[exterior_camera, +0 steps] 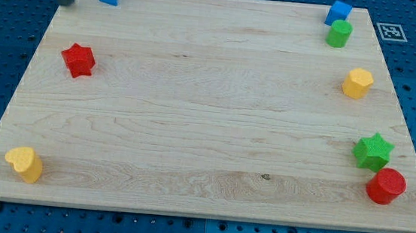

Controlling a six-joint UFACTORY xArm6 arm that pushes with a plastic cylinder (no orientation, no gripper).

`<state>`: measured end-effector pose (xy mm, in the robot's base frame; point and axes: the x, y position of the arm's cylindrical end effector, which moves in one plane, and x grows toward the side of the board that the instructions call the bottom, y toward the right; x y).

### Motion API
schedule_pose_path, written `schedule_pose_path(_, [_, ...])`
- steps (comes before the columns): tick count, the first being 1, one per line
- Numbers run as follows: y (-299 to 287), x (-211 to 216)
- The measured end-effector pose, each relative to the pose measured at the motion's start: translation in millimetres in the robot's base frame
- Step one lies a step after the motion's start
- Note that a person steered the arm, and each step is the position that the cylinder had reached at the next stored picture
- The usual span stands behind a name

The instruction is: Move the blue triangle diagonal to the red star

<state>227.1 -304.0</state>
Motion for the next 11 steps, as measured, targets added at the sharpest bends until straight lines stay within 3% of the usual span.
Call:
schedule_pose_path(4, [37.9, -35.9])
schedule_pose_path(6, [126.0, -16.0])
schedule_pose_path(9, [88.4, -1.2])
schedule_pose_path(11, [129.9, 18.4])
